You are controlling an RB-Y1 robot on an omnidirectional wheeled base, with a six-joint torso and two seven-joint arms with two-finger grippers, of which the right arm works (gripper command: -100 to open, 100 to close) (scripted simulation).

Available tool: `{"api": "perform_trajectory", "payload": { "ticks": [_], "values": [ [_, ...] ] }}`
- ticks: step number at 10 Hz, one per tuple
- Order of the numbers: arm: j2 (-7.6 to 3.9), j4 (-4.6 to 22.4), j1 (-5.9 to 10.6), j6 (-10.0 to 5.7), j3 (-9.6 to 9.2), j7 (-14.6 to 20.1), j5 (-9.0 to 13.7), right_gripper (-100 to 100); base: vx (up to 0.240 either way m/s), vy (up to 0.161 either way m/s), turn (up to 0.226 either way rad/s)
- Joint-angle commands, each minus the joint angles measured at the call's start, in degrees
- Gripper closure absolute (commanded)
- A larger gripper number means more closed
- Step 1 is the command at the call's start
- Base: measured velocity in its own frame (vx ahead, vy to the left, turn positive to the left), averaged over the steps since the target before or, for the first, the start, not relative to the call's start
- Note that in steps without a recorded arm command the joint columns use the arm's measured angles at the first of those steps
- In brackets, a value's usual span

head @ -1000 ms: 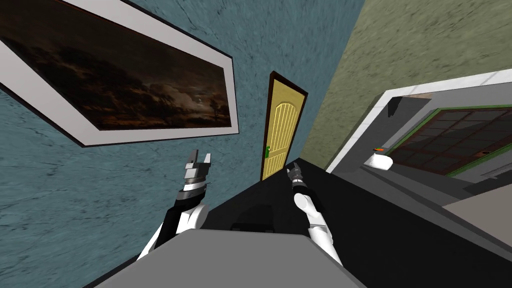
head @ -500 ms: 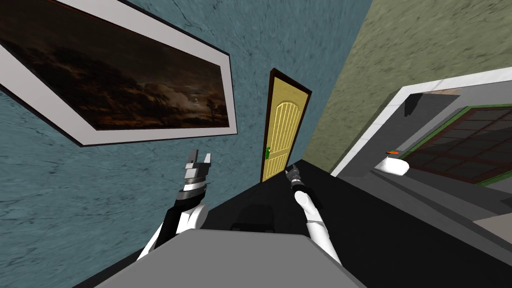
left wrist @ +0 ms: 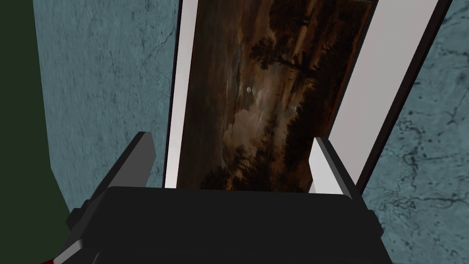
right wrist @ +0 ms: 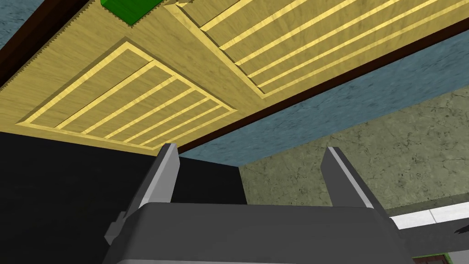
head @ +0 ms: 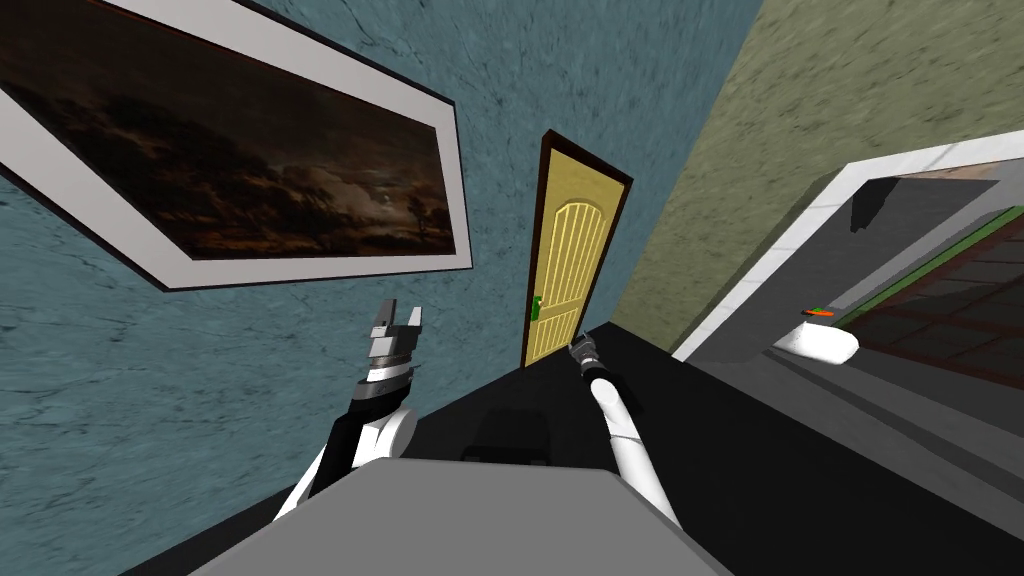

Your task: Pull the door open

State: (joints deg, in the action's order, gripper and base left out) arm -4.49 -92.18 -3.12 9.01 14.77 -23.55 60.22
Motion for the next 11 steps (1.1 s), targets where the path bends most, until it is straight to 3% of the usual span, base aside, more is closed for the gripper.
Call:
{"api": "perform_trajectory", "payload": {
  "ticks": [1,3,4,6,7,9,10,11],
  "values": [
    [0.01,1.82,0.91,1.12,0.56,-0.61,2.57,-100,0.037,-0.069,0.064],
    [0.19,4.76,2.58,3.41,1.82,-1.57,5.99,-100,0.056,-0.088,0.110],
    [0.19,4.76,2.58,3.41,1.82,-1.57,6.46,-100,0.045,-0.065,0.024],
    [0.45,7.64,4.22,5.66,3.05,-2.50,9.98,-100,0.044,-0.074,0.083],
    [0.45,7.64,4.22,5.66,3.05,-2.50,10.28,-100,0.040,-0.069,0.035],
    [0.72,10.52,5.85,7.91,4.29,-3.44,14.09,-100,0.036,-0.074,0.079],
    [0.72,10.52,5.85,7.91,4.29,-3.44,14.09,-100,0.046,-0.069,0.043],
    [0.89,11.89,6.64,8.99,4.88,-3.89,15.92,-100,0.050,-0.065,0.054]
  ]
}}
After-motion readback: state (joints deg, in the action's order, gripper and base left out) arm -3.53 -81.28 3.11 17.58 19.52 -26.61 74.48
